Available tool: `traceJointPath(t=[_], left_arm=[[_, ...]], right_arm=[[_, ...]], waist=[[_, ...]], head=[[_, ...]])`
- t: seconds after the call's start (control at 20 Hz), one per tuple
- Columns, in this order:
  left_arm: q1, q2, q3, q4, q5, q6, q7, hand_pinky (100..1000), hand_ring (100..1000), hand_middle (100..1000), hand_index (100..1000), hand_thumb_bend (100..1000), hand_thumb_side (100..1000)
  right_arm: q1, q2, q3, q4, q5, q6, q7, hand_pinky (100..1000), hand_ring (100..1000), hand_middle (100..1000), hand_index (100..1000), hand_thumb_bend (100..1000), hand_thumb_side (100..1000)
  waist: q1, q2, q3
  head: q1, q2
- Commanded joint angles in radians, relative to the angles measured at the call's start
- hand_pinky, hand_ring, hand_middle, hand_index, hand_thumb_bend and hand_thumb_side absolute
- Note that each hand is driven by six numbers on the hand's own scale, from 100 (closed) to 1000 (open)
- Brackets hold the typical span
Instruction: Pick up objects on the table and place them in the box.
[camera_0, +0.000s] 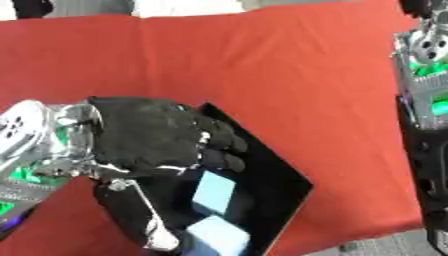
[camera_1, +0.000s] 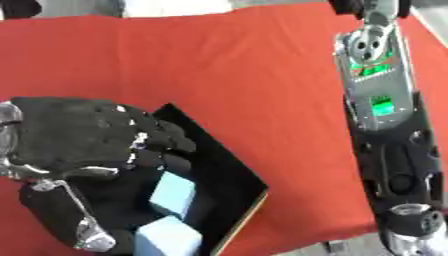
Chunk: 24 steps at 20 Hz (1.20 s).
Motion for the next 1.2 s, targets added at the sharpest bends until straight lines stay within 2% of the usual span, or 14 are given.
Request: traceJointPath(t=[0.05, 0.25, 0.3, 0.35, 0.4, 0.5, 0.6, 0.85, 1.0, 1.2], left_arm=[[-0.012, 0.004, 0.032, -0.019, 0.003, -0.035, -0.037, 821, 971, 948, 960, 484, 542], [-0.018, 0.001, 0.080, -0.043, 0.028, -0.006, -0.037, 801, 955, 934, 949, 455, 397], [-0.022, 0.000, 0.097, -0.044, 0.035, 0.000, -0.037, 788, 943, 925, 941, 432, 328], [-0.026, -0.002, 0.116, -0.045, 0.043, 0.006, -0.037, 786, 941, 923, 940, 426, 317], [-0.031, -0.003, 0.139, -0.045, 0.052, 0.014, -0.032, 760, 919, 909, 930, 378, 223], [-0.040, -0.002, 0.190, -0.045, 0.074, 0.035, 0.002, 734, 895, 893, 919, 353, 155], [-0.046, 0.007, 0.230, -0.045, 0.099, 0.049, 0.054, 675, 843, 865, 904, 292, 138], [-0.033, 0.058, 0.340, -0.045, 0.165, 0.095, 0.201, 609, 781, 822, 865, 190, 100], [0.002, 0.097, 0.407, -0.045, 0.181, 0.126, 0.270, 575, 748, 801, 846, 100, 131], [0.077, 0.132, 0.534, -0.045, 0.178, 0.186, 0.420, 546, 721, 791, 836, 100, 217]], right_arm=[[-0.015, -0.016, -0.003, -0.016, -0.003, 0.003, -0.001, 773, 601, 525, 793, 100, 677], [-0.014, -0.015, -0.004, -0.016, -0.001, 0.003, -0.003, 773, 601, 525, 793, 100, 677], [-0.013, -0.015, -0.005, -0.016, 0.000, 0.002, -0.003, 773, 602, 526, 793, 100, 675], [-0.012, -0.015, -0.006, -0.016, 0.001, 0.002, -0.005, 773, 602, 526, 793, 100, 675], [-0.011, -0.015, -0.007, -0.016, 0.002, 0.002, -0.006, 773, 602, 527, 793, 100, 675], [-0.010, -0.016, -0.010, -0.016, 0.006, 0.002, -0.009, 773, 603, 528, 792, 100, 674], [-0.010, -0.017, -0.012, -0.016, 0.010, 0.001, -0.012, 773, 605, 530, 792, 100, 675], [-0.011, -0.022, -0.017, -0.016, 0.026, -0.004, -0.020, 773, 608, 534, 792, 100, 676], [-0.014, -0.026, -0.020, -0.016, 0.034, -0.007, -0.024, 773, 610, 536, 792, 100, 675], [-0.024, -0.036, -0.021, -0.016, 0.044, -0.012, -0.028, 774, 614, 542, 792, 100, 675]], waist=[[-0.002, -0.016, 0.003], [-0.004, -0.020, 0.006], [-0.005, -0.021, 0.007], [-0.005, -0.023, 0.008], [-0.006, -0.024, 0.009], [-0.007, -0.027, 0.012], [-0.007, -0.031, 0.015], [-0.005, -0.039, 0.015], [-0.005, -0.040, 0.012], [-0.004, -0.037, 0.011]], head=[[-0.004, 0.005], [-0.005, 0.005], [-0.005, 0.005], [-0.005, 0.005], [-0.005, 0.005], [-0.006, 0.005], [-0.005, 0.005], [-0.009, 0.005], [-0.007, 0.005], [0.004, 0.005]])
